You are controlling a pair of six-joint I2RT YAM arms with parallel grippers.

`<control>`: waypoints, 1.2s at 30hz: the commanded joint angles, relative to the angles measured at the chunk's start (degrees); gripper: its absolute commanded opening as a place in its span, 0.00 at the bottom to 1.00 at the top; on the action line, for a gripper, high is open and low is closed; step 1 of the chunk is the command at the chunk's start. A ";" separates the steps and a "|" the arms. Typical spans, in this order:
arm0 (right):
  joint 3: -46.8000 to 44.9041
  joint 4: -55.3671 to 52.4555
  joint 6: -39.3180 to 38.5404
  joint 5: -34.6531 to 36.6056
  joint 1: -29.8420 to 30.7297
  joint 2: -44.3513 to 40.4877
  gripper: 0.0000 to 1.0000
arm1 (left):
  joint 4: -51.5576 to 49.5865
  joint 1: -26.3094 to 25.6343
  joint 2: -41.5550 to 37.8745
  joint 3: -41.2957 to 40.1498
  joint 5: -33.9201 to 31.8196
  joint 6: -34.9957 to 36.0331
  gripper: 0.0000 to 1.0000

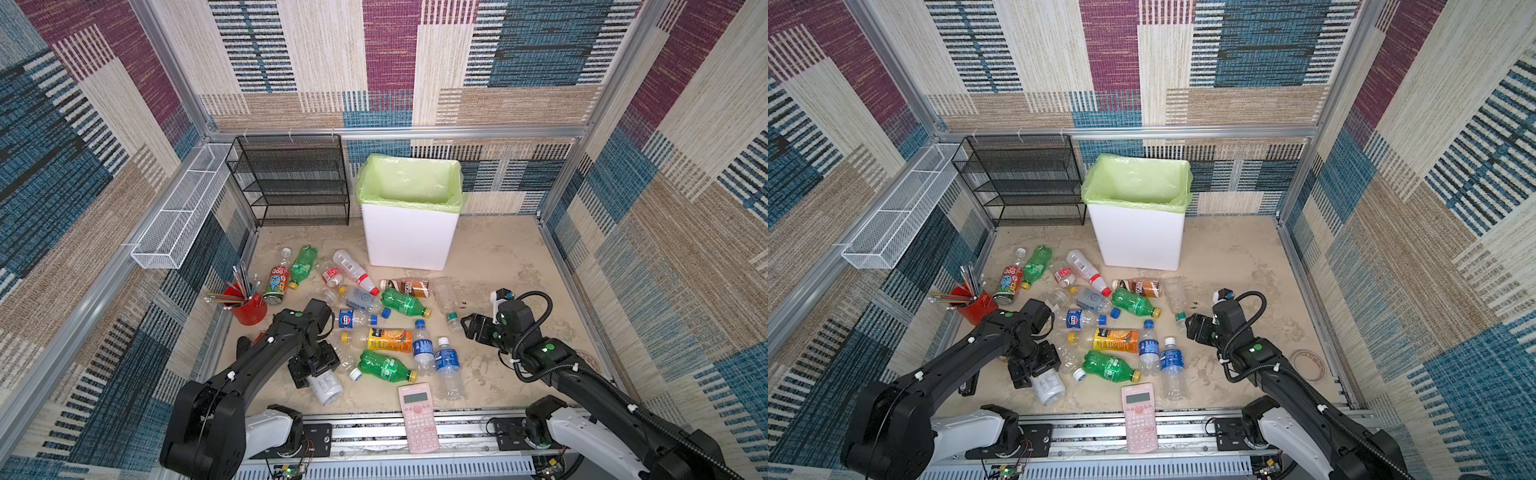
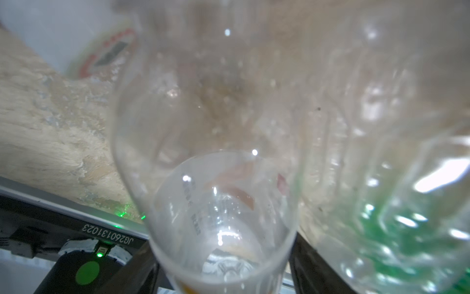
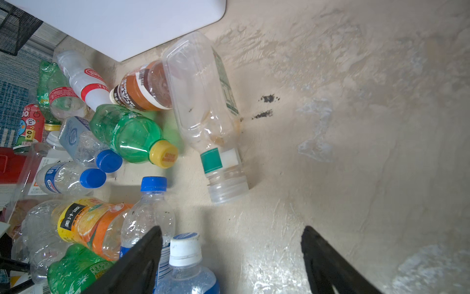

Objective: Throw the plastic bottles in the bin
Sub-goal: Pick up the plastic bottle from the bottom-left of the table.

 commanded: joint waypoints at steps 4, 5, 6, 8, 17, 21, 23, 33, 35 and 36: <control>-0.53 -0.23 0.96 1.56 -0.01 -1.40 0.86 | 2.12 -0.10 2.84 -0.25 0.33 1.27 0.76; -0.45 -0.39 0.92 1.71 -0.01 -1.58 0.87 | 2.17 -0.11 2.98 -0.28 0.39 1.27 0.74; -0.51 -0.66 0.99 1.90 0.01 -1.83 0.86 | 2.17 -0.10 3.14 -0.34 0.49 1.25 0.70; -0.49 -0.84 1.04 2.01 -0.01 -2.03 0.87 | 2.15 -0.06 2.88 -0.26 0.72 1.35 0.63; 1.77 0.03 0.03 2.72 -0.01 -0.62 0.86 | -5.94 -0.28 -5.62 2.67 2.17 1.82 0.50; 3.08 1.86 -0.82 2.14 -0.01 2.01 0.86 | -10.93 -0.35 -11.32 4.82 2.79 1.22 0.50; 3.91 2.87 -1.15 1.74 -0.02 3.44 0.86 | -12.69 -0.45 -14.01 6.77 2.72 1.40 0.50; 7.48 7.73 -2.82 0.24 -0.01 9.00 0.86 | 0.78 -1.23 -16.45 25.41 2.91 9.97 0.50; 7.83 8.18 -2.78 0.42 -0.02 8.96 0.86 | 8.32 -1.96 -14.73 28.89 2.83 13.22 0.50; 8.01 8.32 -2.70 0.51 0.02 8.70 0.86 | 13.09 -2.39 -13.50 30.99 3.07 15.10 0.50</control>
